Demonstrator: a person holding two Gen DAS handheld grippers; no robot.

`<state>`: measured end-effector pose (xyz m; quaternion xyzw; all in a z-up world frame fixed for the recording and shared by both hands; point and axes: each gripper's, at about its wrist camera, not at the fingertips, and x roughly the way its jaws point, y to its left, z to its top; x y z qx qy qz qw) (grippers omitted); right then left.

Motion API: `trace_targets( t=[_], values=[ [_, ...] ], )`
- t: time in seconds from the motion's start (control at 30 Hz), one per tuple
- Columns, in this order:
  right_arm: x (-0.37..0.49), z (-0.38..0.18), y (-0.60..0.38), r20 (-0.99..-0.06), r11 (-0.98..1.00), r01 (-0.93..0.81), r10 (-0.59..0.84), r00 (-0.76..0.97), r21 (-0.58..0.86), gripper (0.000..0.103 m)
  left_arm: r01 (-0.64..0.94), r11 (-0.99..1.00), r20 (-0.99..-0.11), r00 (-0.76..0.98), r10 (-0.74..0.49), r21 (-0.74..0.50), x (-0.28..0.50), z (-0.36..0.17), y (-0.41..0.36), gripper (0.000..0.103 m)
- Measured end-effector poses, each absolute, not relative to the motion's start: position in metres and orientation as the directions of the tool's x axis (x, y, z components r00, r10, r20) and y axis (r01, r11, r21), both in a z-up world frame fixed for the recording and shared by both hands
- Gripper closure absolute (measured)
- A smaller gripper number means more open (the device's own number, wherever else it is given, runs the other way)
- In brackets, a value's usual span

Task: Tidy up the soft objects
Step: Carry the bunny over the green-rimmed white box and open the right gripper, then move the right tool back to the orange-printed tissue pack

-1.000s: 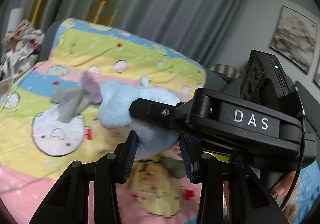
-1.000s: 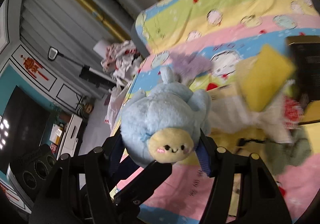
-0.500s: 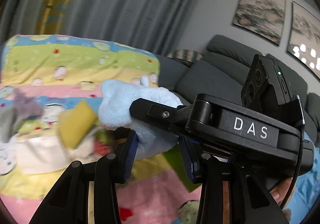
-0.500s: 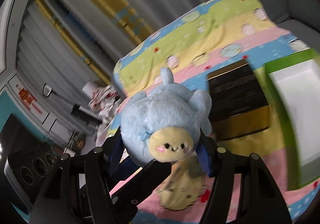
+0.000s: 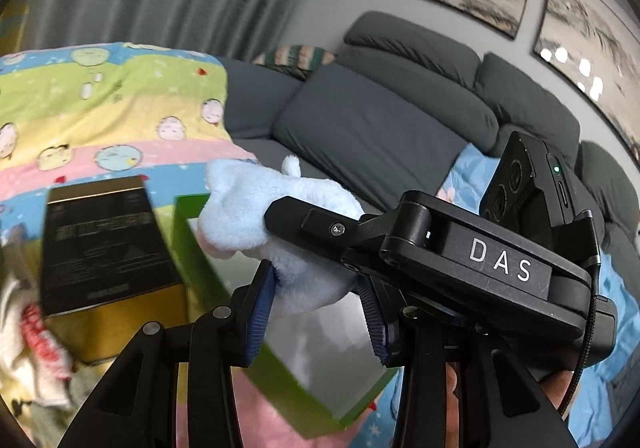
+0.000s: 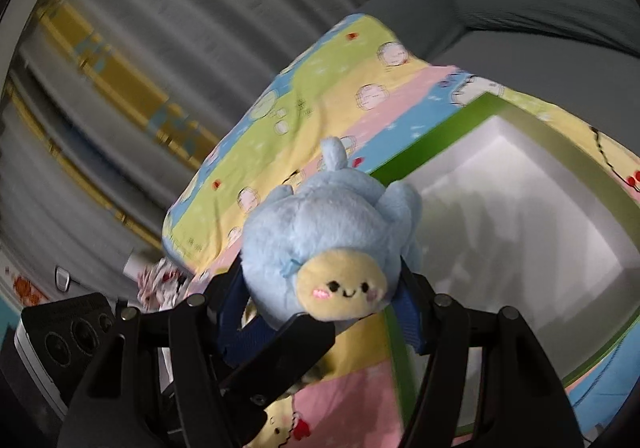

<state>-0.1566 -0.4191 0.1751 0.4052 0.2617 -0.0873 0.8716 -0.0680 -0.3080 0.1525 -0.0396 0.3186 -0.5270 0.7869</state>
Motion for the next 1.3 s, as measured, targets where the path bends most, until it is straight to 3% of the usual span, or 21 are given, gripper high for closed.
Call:
trace_targets(
  t=[0.47, 0.73, 0.8, 0.83, 0.9, 1.3],
  values=[
    [-0.164, 0.143, -0.452, -0.649, 0.575, 0.561, -0.066, 0.758, 0.596, 0.039, 0.788, 0.418, -0.552, 0.122, -0.825, -0.452, -0.062, 0.117, -0.355, 0.060],
    [-0.167, 0.146, -0.454, -0.674, 0.586, 0.621, -0.164, 0.720, 0.521, 0.028, 0.776, 0.437, -0.561, 0.131, -0.817, -0.456, -0.063, 0.120, -0.347, 0.060],
    [-0.169, 0.152, -0.452, -0.646, 0.593, 0.596, -0.161, 0.746, 0.541, 0.018, 0.769, 0.443, -0.555, 0.139, -0.820, -0.461, -0.062, 0.124, -0.340, 0.043],
    [-0.171, 0.156, -0.450, -0.628, 0.601, 0.579, -0.159, 0.762, 0.551, 0.010, 0.767, 0.446, -0.550, 0.147, -0.822, -0.462, -0.062, 0.126, -0.336, 0.038],
    [-0.171, 0.163, -0.444, -0.615, 0.623, 0.575, -0.184, 0.767, 0.531, 0.003, 0.768, 0.457, -0.543, 0.172, -0.822, -0.448, -0.064, 0.131, -0.325, 0.031],
    [-0.165, 0.189, -0.390, -0.571, 0.725, 0.534, -0.236, 0.786, 0.436, 0.002, 0.633, 0.640, -0.571, 0.355, -0.740, -0.436, -0.061, 0.147, -0.209, 0.028]
  ],
)
